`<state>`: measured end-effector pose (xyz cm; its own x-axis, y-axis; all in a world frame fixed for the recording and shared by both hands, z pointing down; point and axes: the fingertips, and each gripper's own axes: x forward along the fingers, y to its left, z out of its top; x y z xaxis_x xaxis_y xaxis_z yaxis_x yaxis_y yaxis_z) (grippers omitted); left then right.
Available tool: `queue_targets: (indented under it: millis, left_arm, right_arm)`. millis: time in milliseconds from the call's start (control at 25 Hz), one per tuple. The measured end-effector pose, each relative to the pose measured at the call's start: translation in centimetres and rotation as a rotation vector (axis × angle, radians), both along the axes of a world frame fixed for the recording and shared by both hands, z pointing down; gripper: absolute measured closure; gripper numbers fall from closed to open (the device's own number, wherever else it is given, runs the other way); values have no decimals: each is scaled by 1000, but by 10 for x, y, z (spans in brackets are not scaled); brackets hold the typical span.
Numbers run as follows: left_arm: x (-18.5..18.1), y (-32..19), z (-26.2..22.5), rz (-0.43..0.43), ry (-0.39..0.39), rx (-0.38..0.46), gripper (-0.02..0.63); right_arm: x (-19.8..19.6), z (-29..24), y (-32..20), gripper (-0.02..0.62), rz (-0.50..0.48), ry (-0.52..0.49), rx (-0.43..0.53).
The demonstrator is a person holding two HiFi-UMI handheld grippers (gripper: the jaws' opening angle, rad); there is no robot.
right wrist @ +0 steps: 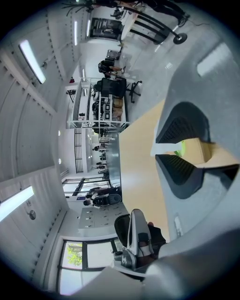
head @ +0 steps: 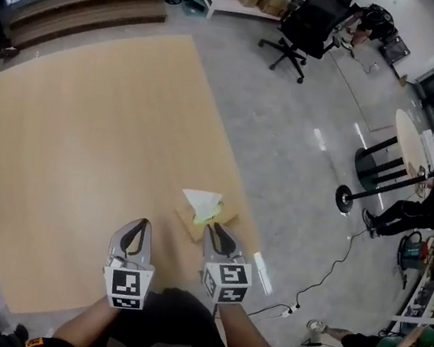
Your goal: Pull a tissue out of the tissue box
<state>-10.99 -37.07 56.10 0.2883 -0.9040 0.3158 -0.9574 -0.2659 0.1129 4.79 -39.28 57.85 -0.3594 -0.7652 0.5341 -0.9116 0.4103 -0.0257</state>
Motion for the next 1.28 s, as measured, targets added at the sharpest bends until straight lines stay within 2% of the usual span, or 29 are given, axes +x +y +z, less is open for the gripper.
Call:
queue_targets:
  millis: [320,760,920,1120,1280]
  left_arm:
    - [-6,-13,20,-47,-33,-34,588]
    - [-10,-28,45,-113,-27,-118,588]
    - [-9,-28,50,-112,-26,-141,588]
    - [-5,-28,53,-97,-30,-147,588]
    - [-2,-28,48,-90,-36,-132,588]
  right_arm:
    - [3,43,-28,520,-52,61,-97]
    - [3,84,-43,514,-117,107,-228]
    - [1,88,-44,520,-126,114,-245]
    - [3,92,-46,587,-124,154,-242]
    - [2,84,-47,597,-116,127,-218]
